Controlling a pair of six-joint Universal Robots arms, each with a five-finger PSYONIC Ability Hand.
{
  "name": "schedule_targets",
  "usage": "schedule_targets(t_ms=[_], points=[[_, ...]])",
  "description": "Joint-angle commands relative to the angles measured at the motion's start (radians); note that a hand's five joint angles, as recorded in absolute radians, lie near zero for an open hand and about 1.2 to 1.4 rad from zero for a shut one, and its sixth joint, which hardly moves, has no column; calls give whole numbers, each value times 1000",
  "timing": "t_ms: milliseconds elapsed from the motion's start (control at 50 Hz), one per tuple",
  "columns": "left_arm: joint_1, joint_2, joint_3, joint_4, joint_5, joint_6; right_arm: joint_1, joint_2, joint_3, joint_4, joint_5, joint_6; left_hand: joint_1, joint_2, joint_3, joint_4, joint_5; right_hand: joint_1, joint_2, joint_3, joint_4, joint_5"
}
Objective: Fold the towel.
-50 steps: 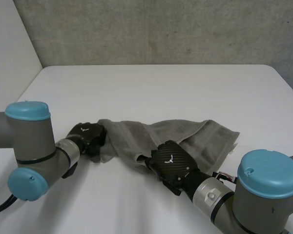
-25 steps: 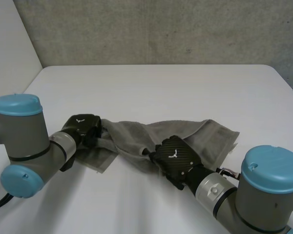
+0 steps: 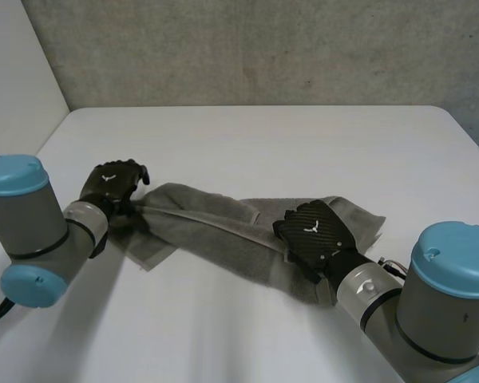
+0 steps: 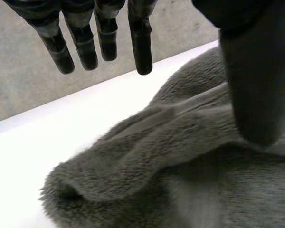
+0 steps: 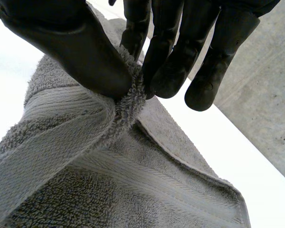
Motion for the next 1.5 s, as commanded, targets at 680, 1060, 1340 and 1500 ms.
schedule_targets(t_ms=[680,1060,1340,1500], points=[[-46,54,-127,-164,-6,16,0,9,8,2,-3,-10,347,342,335,335,372,87,101,53,60,65],[-46,-31,-75,-153,-10,24,0,11,12,4,-3,-11,421,416,408,408,445,87,101,53,60,65],[-44,-25,-72,-151,-10,25,0,11,15,2,-3,-13,550,545,537,537,574,87,101,53,60,65],[-43,-20,-77,-151,-13,25,0,11,17,2,-3,-13,541,536,528,528,565,87,101,53,60,65]])
